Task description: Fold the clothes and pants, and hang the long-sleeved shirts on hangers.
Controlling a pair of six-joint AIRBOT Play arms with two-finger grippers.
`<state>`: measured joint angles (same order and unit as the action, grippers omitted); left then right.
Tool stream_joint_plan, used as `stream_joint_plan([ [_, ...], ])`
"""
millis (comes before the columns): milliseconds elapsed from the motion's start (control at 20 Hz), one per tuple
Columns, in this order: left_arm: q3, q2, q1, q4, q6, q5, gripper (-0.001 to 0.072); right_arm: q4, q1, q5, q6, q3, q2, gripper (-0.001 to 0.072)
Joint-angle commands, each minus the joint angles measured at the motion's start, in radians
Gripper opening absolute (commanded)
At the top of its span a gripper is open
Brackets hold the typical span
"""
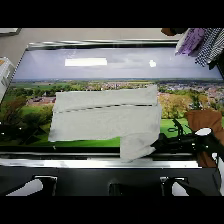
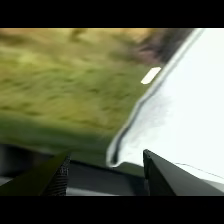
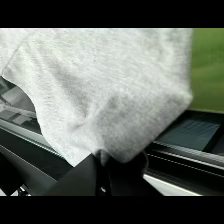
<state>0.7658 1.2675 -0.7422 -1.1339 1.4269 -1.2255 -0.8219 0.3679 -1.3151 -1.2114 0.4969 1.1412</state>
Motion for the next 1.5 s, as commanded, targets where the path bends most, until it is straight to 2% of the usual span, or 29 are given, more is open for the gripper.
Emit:
stream_joint_plan([
  [0, -0.048, 0.018, -0.02, 0.125, -0.097, 0.021, 0.0517, 0.008, 0.0, 0.006, -0.009, 0.002, -0.049, 0.0031],
  [250, -0.05, 0.099, 0.059, 0.129, -0.096, 0.0, 0.0511, 0.026, 0.0, 0.007, -0.002, 0.002, -0.055, 0.0031],
  [350, -0.05, 0.103, 0.08, 0.129, -0.092, 0.017, 0.0482, 0.025, 0.0, 0.005, 0.0, 0.002, -0.055, 0.0031],
  [400, -0.05, 0.103, 0.083, 0.129, -0.092, 0.022, 0.0389, 0.026, 0.0, 0.005, -0.001, 0.003, -0.055, 0.0031],
  [500, -0.049, 0.099, 0.08, 0.129, -0.092, 0.017, 0.007, 0.028, 0.0, 0.004, -0.001, 0.003, -0.068, 0.0031],
  [550, -0.046, 0.094, 0.078, 0.129, -0.092, 0.009, 0.0017, 0.025, 0.001, 0.005, -0.003, 0.003, -0.087, 0.0031],
  [700, -0.039, 0.046, 0.075, 0.093, -0.039, -0.027, 0.0016, -0.023, 0.0, -0.016, -0.063, 0.003, -0.182, 0.003],
  [950, -0.038, -0.202, 0.077, -0.087, 0.191, -0.173, 0.0015, -0.108, 0.0, -0.201, -0.182, 0.005, -0.472, 0.003],
  [1100, -0.037, -0.323, 0.116, -0.095, 0.237, -0.143, 0.0015, -0.079, 0.0, -0.202, -0.239, 0.028, -0.636, 0.0029],
  [1250, -0.032, -0.291, 0.216, -0.081, 0.233, -0.069, 0.0015, 0.042, 0.0, -0.056, -0.17, 0.047, -0.585, 0.0029],
  [1450, 0.051, -0.202, 0.257, -0.079, 0.297, 0.055, 0.0015, 0.334, -0.002, 0.114, 0.042, 0.077, -0.317, 0.0029],
])
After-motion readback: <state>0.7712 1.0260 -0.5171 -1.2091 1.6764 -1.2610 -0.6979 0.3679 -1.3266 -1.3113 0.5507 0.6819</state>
